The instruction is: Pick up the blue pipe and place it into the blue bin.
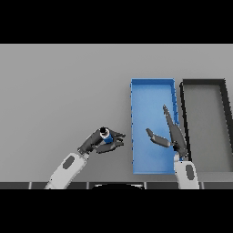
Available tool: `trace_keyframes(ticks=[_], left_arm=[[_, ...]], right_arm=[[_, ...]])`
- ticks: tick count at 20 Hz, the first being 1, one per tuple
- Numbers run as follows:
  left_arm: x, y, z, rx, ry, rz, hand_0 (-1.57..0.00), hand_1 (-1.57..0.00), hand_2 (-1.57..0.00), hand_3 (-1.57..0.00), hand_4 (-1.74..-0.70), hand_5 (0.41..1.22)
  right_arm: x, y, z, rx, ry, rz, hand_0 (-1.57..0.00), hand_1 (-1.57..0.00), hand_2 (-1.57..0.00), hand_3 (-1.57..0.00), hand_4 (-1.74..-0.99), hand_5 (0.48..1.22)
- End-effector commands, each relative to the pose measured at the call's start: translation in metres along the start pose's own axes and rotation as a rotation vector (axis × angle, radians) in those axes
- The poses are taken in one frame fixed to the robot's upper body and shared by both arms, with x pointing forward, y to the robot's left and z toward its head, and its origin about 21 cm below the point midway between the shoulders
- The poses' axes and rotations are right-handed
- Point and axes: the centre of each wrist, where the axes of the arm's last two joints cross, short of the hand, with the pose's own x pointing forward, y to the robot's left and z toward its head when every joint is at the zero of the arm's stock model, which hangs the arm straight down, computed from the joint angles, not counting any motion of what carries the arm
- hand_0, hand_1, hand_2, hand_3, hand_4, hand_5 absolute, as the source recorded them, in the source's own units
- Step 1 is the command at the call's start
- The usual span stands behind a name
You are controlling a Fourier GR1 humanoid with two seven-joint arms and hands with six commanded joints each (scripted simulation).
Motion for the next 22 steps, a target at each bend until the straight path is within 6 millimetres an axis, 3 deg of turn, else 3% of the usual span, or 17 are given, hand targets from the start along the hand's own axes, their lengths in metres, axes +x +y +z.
trace_keyframes(ticks=[1, 10, 16, 19, 22], left_arm=[[0.003, -0.003, -0.001, -0.001, -0.025, 0.006, -1.53, -1.54, -1.54, -1.54, -1.48, 1.209], [0.04, -0.006, -0.023, -0.054, -0.054, -0.024, -1.57, -1.57, -1.57, -1.57, -1.47, 1.219], [0.04, -0.006, -0.025, -0.088, -0.035, -0.027, -1.57, -1.57, -1.57, -1.57, -1.47, 1.22], [0.04, -0.006, -0.025, -0.08, -0.038, -0.027, -1.57, -1.57, -1.57, -1.57, -1.47, 1.22], [0.038, -0.004, -0.023, -0.083, -0.047, -0.037, -1.57, -1.57, -1.57, -1.57, -1.47, 1.221]], right_arm=[[-0.003, -0.002, 0.004, -0.006, 0.001, 0.009, 0.0, 0.0, 0.0, 0.0, -1.151, 0.55], [-0.004, -0.005, 0.002, -0.016, 0.003, 0.036, 0.0, 0.0, 0.0, 0.0, -1.123, 0.571], [0.006, -0.011, -0.002, 0.009, -0.007, 0.074, 0.0, 0.0, 0.0, 0.0, -1.123, 0.578], [0.008, -0.015, -0.003, 0.026, -0.015, 0.089, 0.0, 0.0, 0.0, 0.0, -1.185, 0.578], [0.01, -0.019, -0.003, 0.039, -0.069, 0.043, 0.0, -0.02, -0.02, 0.0, -1.178, 0.569]])
